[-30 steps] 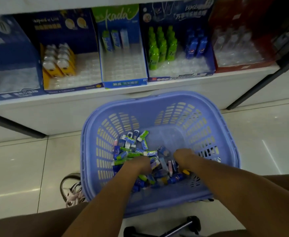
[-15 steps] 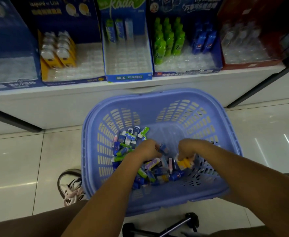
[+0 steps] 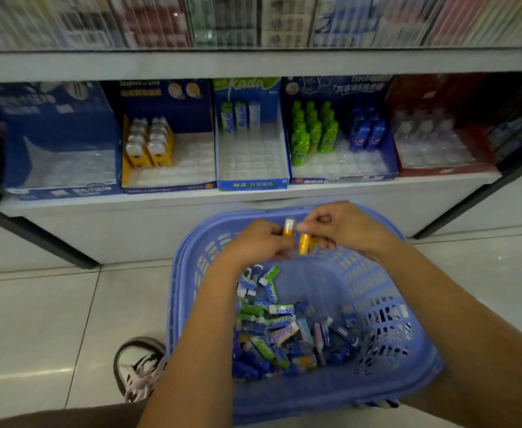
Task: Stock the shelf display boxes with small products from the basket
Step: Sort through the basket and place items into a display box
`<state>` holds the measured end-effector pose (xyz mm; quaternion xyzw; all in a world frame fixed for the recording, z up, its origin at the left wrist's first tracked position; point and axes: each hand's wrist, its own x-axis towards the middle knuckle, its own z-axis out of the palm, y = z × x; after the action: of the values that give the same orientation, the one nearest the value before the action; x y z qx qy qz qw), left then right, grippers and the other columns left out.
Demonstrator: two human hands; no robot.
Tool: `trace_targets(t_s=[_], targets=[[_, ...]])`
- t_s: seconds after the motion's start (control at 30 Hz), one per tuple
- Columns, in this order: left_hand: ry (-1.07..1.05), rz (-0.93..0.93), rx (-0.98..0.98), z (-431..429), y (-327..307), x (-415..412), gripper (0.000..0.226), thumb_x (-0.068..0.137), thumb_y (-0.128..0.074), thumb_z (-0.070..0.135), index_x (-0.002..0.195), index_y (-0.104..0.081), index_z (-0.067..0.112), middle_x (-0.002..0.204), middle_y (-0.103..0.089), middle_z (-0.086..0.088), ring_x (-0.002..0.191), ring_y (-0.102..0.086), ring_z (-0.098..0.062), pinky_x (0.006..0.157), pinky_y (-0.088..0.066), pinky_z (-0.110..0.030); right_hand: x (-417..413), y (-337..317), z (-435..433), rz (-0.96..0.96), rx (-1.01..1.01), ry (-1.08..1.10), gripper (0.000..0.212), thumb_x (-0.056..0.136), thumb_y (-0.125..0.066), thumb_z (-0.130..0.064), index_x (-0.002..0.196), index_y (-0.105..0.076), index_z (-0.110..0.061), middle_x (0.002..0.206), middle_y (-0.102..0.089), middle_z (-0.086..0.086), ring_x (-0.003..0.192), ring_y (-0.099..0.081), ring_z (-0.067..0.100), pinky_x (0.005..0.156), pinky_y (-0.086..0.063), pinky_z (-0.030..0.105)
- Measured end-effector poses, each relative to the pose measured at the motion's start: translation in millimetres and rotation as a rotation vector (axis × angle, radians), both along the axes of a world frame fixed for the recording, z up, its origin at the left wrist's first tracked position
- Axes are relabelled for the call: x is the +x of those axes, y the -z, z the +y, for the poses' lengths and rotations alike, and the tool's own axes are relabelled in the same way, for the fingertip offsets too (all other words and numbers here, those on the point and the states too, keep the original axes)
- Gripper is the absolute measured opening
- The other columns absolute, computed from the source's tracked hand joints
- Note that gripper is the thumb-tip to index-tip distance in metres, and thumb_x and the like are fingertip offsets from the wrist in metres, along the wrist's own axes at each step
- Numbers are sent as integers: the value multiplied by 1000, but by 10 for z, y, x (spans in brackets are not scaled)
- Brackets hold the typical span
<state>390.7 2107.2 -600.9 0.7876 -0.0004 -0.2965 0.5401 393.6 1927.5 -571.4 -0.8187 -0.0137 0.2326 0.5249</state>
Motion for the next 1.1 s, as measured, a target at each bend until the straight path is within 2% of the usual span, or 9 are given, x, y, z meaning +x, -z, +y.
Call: trace_targets(t_s=[0.1, 0.23, 0.4, 0.47, 0.57, 0.67, 0.83, 0.93, 1.1], targets=[[-257, 55, -254, 260, -264, -7, 15, 91, -56, 9, 99, -67, 2, 85, -71, -13, 71, -67, -17, 69, -58, -24, 96, -229, 212, -133, 101, 103, 18, 80, -71, -27, 72, -64, -13, 48, -51, -2, 37, -38, 4, 36, -30, 14], [-526, -48, -445, 719, -464, -87, 18, 96, -51, 13, 101, -66, 7, 75, -73, -1, 62, -65, -8, 60, -55, -17, 298, -461, 551, -246, 274, 137, 8, 83, -68, -9, 91, -66, -7, 59, -66, -2, 47, -59, 3, 48, -49, 13], [-782, -290, -372, 1120, -502, -123, 15, 97, -52, 25, 101, -67, 20, 87, -65, 4, 72, -61, -9, 63, -53, -18, 614, -559, 1185, -385, 178, 79, 16, 85, -67, -8, 93, -54, -14, 89, -66, 13, 72, -66, 20, 67, -57, 22], [-852, -336, -365, 1264, -470, -161, 14, 96, -54, 28, 92, -68, 26, 83, -60, 5, 68, -59, -5, 61, -53, -16, 725, -546, 1489, -470, 93, 37, 17, 82, -71, -12, 87, -56, -20, 84, -65, 5, 75, -63, 16, 71, -54, 23], [-976, -352, -362, 1482, -378, -223, 17, 94, -57, 27, 80, -66, 23, 77, -59, 0, 62, -61, -3, 60, -53, -15, 830, -482, 1922, -610, 1, -46, 14, 80, -72, -15, 93, -66, -16, 78, -62, -3, 65, -53, 3, 62, -43, 9], [-1115, -384, -281, 1665, -272, -257, 13, 91, -61, 29, 83, -66, 20, 77, -63, -1, 63, -65, -4, 64, -55, -19, 884, -369, 2252, -741, -103, -105, 20, 81, -70, -13, 99, -65, -7, 78, -57, -3, 67, -51, 8, 66, -45, 19], [-1176, -426, -260, 1780, -217, -235, 11, 89, -63, 34, 88, -68, 25, 76, -67, 6, 67, -67, -3, 70, -56, -21, 957, -232, 2511, -808, -232, -172, 18, 86, -65, -13, 101, -60, -3, 90, -66, 13, 80, -62, 24, 75, -53, 41], [-1170, -451, -298, 1759, -230, -208, 9, 89, -63, 33, 81, -67, 36, 72, -68, 11, 70, -68, -4, 63, -54, -15, 972, -181, 2567, -832, -289, -187, 19, 87, -65, -14, 102, -60, -5, 92, -67, 15, 82, -63, 27, 76, -53, 43], [-1183, -421, -352, 1766, -166, -190, 8, 90, -62, 31, 93, -69, 29, 84, -70, 5, 74, -69, -7, 62, -53, -13, 1024, -188, 2620, -833, -347, -217, 17, 85, -65, -15, 99, -61, -7, 93, -66, 14, 83, -62, 26, 77, -53, 42]])
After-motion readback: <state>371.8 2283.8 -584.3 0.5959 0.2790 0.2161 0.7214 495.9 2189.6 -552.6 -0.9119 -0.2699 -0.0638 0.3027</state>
